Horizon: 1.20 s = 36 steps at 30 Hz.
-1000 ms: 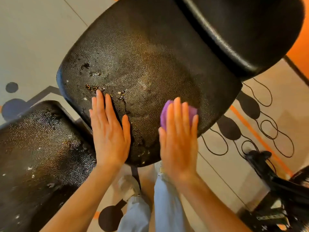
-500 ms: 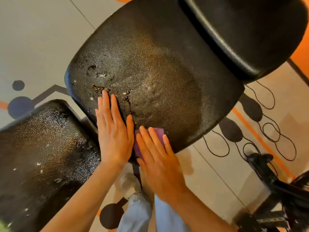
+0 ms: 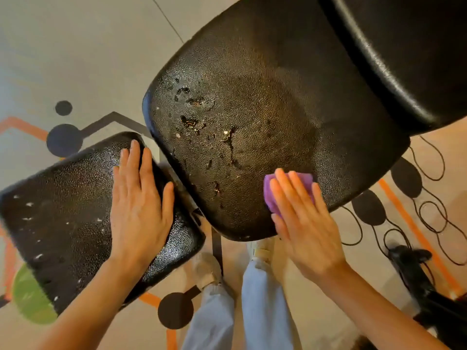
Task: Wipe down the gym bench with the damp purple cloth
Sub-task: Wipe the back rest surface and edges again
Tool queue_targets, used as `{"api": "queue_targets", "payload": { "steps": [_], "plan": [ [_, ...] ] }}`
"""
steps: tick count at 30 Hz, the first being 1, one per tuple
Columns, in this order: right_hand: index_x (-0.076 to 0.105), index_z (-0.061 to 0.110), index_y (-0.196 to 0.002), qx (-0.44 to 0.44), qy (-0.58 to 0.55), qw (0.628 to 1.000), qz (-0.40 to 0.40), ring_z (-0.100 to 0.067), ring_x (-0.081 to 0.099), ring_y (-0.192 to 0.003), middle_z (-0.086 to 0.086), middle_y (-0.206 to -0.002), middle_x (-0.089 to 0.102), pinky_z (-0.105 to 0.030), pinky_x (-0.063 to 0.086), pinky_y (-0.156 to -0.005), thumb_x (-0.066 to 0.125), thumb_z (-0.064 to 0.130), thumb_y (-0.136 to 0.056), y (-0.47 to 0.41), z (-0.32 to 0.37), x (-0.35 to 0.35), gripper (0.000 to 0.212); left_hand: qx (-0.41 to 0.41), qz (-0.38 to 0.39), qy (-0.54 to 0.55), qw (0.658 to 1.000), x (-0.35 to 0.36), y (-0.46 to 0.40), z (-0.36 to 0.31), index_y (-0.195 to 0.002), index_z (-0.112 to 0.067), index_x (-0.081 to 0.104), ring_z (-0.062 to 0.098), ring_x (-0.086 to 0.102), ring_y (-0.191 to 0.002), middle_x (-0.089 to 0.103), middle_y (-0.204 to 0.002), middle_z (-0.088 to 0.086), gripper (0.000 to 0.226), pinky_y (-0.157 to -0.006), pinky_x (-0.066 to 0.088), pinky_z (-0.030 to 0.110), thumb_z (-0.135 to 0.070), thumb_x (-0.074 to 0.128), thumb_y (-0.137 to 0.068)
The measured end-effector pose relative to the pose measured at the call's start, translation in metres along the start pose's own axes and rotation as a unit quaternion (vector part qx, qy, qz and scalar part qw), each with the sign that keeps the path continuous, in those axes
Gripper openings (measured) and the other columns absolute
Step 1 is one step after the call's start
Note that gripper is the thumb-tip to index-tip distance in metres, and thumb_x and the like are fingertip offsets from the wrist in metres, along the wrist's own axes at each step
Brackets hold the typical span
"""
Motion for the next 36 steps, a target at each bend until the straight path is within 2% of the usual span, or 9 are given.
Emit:
{"api": "queue_targets", "payload": {
  "steps": [2,3,7,9,14,20,27,33,36],
  "plan": [
    [0.025,0.009,-0.151,0.098,-0.011,0.995,-0.007,-0.026,0.017,-0.147,-0.008,-0.159,0.02,-0.049,0.018,-0.117,0.026,0.03,-0.098,0.01,0.001,-0.008,0.056,-0.003,-0.005,-0.013,1.0,0.003,0.002,0.003,-0.153,-0.003,0.018,0.03,0.006,-0.152,0.012,-0.163,0.016,0.061,-0.125,0.004,0.04,-0.035,0.032,-0.103],
    [0.023,0.009,-0.151,0.094,-0.011,0.995,-0.012,-0.026,0.016,-0.147,-0.009,-0.159,0.019,-0.049,0.017,-0.117,0.027,0.03,-0.098,0.007,0.016,-0.008,0.057,-0.003,-0.007,-0.017,1.0,0.004,0.002,0.003,-0.154,-0.003,0.018,0.03,0.006,-0.152,0.012,-0.163,0.016,0.063,-0.125,0.003,0.038,-0.037,0.03,-0.102],
    [0.022,0.013,-0.152,-0.087,-0.061,0.994,-0.006,-0.021,0.014,-0.148,-0.003,-0.16,0.016,-0.045,0.015,-0.119,0.033,0.032,-0.099,-0.043,0.083,-0.003,0.058,-0.005,-0.006,-0.021,1.0,0.005,0.002,0.003,-0.154,-0.003,0.017,0.029,0.007,-0.153,0.012,-0.164,0.015,0.064,-0.125,0.001,0.035,-0.037,0.03,-0.101],
    [0.02,0.013,-0.152,-0.148,-0.025,0.989,0.006,-0.02,0.014,-0.148,-0.002,-0.161,0.015,-0.044,0.015,-0.119,0.034,0.032,-0.099,-0.054,0.075,-0.002,0.058,-0.007,-0.007,-0.019,1.0,0.005,0.002,0.004,-0.154,-0.003,0.016,0.029,0.008,-0.152,0.012,-0.164,0.015,0.064,-0.125,0.002,0.035,-0.037,0.031,-0.101],
    [0.016,0.016,-0.152,-0.242,0.022,0.969,0.031,-0.018,0.016,-0.147,0.001,-0.16,0.016,-0.042,0.014,-0.119,0.045,0.03,-0.092,0.011,0.013,0.002,0.068,-0.005,-0.003,-0.016,1.0,0.004,0.001,0.003,-0.153,-0.001,0.018,0.032,0.011,-0.152,0.013,-0.163,0.017,0.064,-0.125,0.01,0.043,-0.036,0.032,-0.101],
    [0.02,0.019,-0.152,-0.209,-0.002,0.978,-0.006,-0.019,0.013,-0.148,0.002,-0.16,0.016,-0.044,0.014,-0.119,0.031,0.035,-0.101,-0.078,0.074,-0.006,0.055,-0.003,-0.002,-0.005,1.0,0.005,0.001,0.004,-0.153,0.001,0.019,0.032,0.011,-0.152,0.012,-0.163,0.018,0.064,-0.124,0.012,0.045,-0.034,0.036,-0.102],
    [0.023,0.017,-0.15,-0.265,-0.006,0.964,0.031,-0.017,0.019,-0.146,0.003,-0.158,0.022,-0.042,0.013,-0.118,0.042,0.034,-0.095,-0.01,0.022,-0.002,0.061,0.002,-0.002,-0.015,1.0,0.004,0.002,0.005,-0.153,0.0,0.017,0.031,0.009,-0.152,0.012,-0.163,0.017,0.065,-0.124,0.011,0.045,-0.035,0.034,-0.102],
    [0.02,0.017,-0.153,-0.169,-0.043,0.984,-0.029,-0.019,0.01,-0.149,0.0,-0.161,0.014,-0.045,0.011,-0.12,0.031,0.032,-0.101,-0.128,0.086,-0.018,0.055,-0.001,-0.007,0.001,1.0,0.005,0.001,0.003,-0.153,0.002,0.019,0.031,0.01,-0.152,0.014,-0.162,0.018,0.065,-0.124,0.011,0.045,-0.032,0.038,-0.1],
    [0.017,0.017,-0.153,-0.216,0.0,0.976,-0.014,-0.019,0.008,-0.149,0.0,-0.161,0.011,-0.045,0.012,-0.12,0.028,0.031,-0.1,-0.101,0.071,-0.008,0.056,-0.003,-0.009,-0.005,1.0,0.006,0.001,0.004,-0.153,0.001,0.019,0.03,0.009,-0.152,0.013,-0.163,0.017,0.065,-0.124,0.01,0.044,-0.032,0.038,-0.1]
  ]
}}
Point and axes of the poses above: each hand's wrist, its own y-axis away from the middle knuckle, its own x-axis out of the palm, z = x × y, the point moved 1 cm from there along -y, towards the middle knuckle
